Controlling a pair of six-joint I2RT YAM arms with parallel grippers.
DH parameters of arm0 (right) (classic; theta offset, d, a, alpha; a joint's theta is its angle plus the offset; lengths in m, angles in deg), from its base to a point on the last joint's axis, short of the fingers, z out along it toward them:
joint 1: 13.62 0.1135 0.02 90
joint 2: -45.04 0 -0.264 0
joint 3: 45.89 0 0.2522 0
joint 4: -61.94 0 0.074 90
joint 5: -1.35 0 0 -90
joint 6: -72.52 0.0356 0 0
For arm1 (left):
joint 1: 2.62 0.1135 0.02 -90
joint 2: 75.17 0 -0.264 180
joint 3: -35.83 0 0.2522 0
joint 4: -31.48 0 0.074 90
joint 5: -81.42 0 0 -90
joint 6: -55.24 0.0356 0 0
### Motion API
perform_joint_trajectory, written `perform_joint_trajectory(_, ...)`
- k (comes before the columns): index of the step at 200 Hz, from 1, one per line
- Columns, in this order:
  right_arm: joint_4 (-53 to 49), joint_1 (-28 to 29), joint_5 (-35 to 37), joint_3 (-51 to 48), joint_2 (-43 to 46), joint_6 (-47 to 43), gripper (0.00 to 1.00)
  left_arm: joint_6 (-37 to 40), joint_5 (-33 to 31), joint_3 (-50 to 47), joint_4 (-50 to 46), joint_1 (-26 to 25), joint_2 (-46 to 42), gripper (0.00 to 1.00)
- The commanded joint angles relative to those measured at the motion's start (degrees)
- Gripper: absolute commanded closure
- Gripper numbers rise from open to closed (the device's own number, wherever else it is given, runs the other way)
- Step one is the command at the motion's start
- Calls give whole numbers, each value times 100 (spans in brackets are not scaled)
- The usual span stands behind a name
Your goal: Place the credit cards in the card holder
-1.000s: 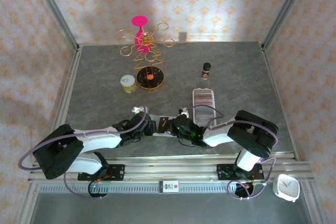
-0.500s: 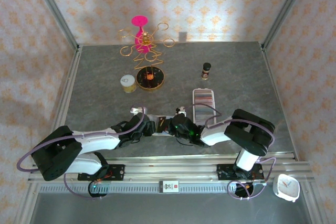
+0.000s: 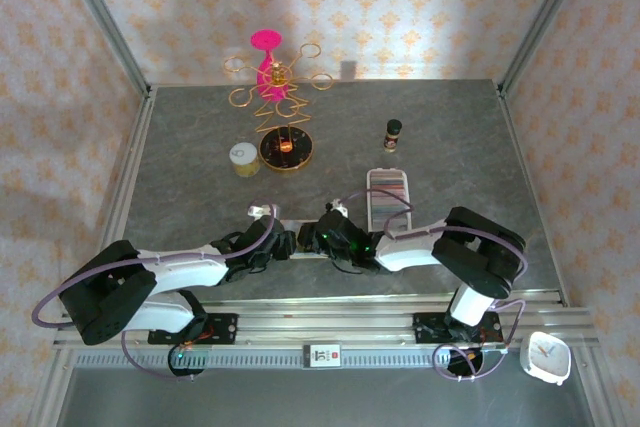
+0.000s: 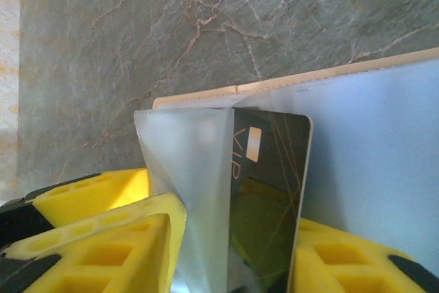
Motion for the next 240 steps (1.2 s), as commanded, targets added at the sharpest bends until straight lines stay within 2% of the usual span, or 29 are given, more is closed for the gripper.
perform_joint_trajectory(1,-991,24,446,192,178,-312,51,-124,445,-208,-371,-37,122,56)
perform_joint_trajectory(31,-1472,24,670,352,289,-369,49,-133,445,-210,-361,-31,120,56)
perform_joint_trajectory(37,-1521,24,689,373,299,-379,46,-133,446,-210,-352,-32,122,57)
perform_joint_trajectory(60,-1682,24,826,419,326,-362,46,-142,451,-199,-317,-30,127,57)
perform_joint_trajectory(92,-1748,15,875,444,298,-379,60,-155,532,-193,-149,9,162,58)
perform_joint_trajectory(109,-1869,23,893,520,213,-418,72,-166,604,-141,-70,78,205,60)
perform_joint_trajectory(131,-1862,23,816,525,157,-446,79,-160,697,-87,37,129,349,62)
perform_joint_trajectory(184,-1654,24,568,607,2,-582,85,-133,870,-17,219,157,595,63)
perform_joint_trajectory(240,-1426,21,359,771,-197,-691,87,-142,891,-76,329,190,578,63)
